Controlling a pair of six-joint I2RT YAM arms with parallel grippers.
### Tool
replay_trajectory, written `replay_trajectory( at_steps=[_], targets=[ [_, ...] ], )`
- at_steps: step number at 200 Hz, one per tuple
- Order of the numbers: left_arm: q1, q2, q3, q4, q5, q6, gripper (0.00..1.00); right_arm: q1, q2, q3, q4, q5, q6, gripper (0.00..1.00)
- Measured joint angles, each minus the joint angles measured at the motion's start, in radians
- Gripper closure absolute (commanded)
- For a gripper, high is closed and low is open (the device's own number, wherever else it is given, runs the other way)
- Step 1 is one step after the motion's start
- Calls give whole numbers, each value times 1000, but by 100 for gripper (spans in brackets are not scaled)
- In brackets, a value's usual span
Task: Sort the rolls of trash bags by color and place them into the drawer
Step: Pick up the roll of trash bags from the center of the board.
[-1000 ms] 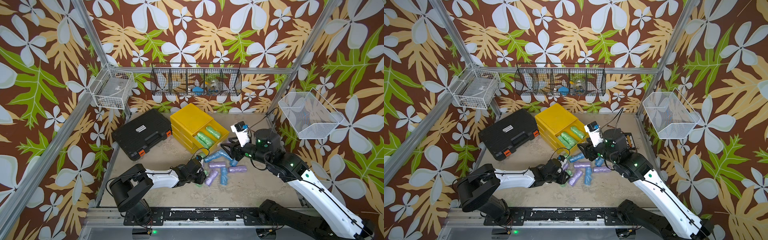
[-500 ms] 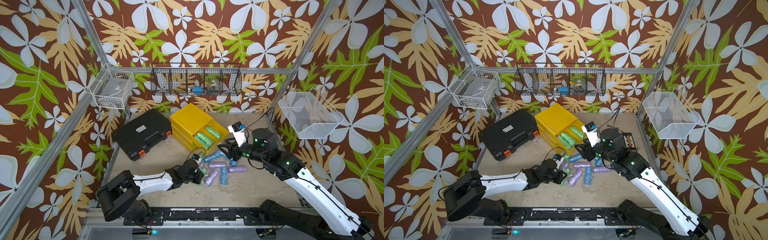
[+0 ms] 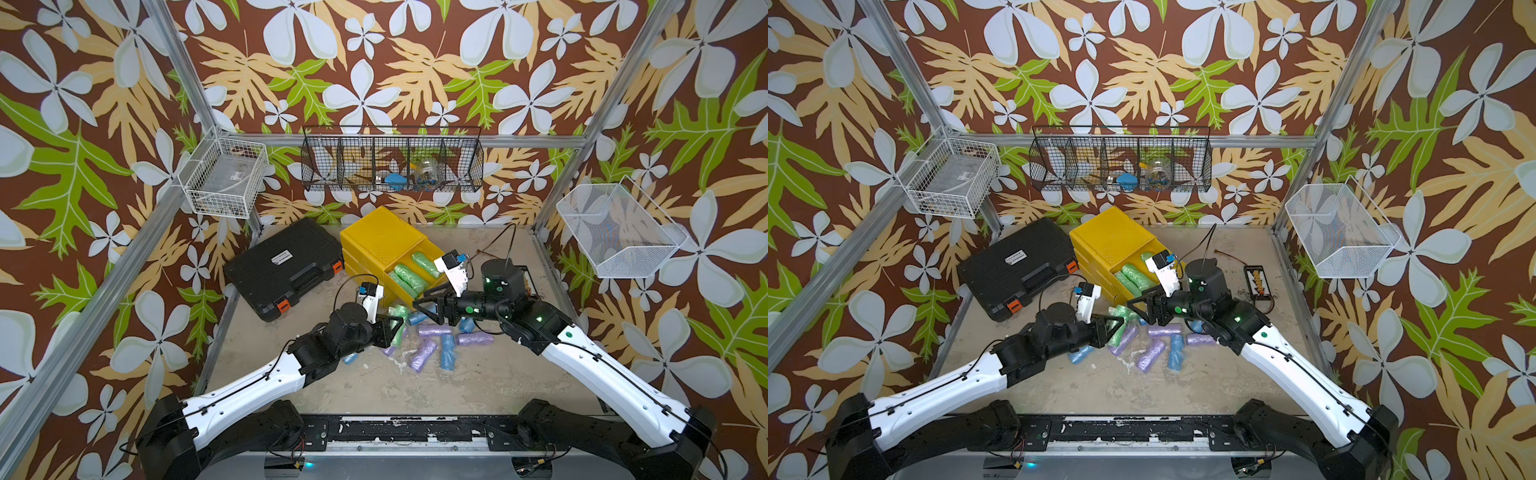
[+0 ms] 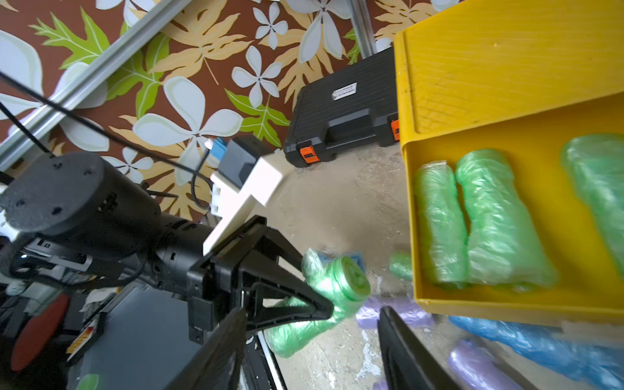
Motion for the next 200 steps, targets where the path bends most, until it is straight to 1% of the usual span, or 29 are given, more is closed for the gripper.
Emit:
replay_trajectory(
  at_steps=[41,86,130,157,200],
  targets=[
    [97,-45,41,42,110,-82,81,8,24,-23,123,-108,79,33],
    [175,-53,10,210,250,-246,81,42,43,-27,194,-158,125,33],
    [188,-64,-8,349,319,-351,81,47,60,-20,216,-172,131,33],
    [189,-69,-20,401,342,-399,81,56,78,-18,231,-180,149,37],
    [189,-69,-32,435,351,-427,80,79,109,-6,276,-204,173,45]
  ],
)
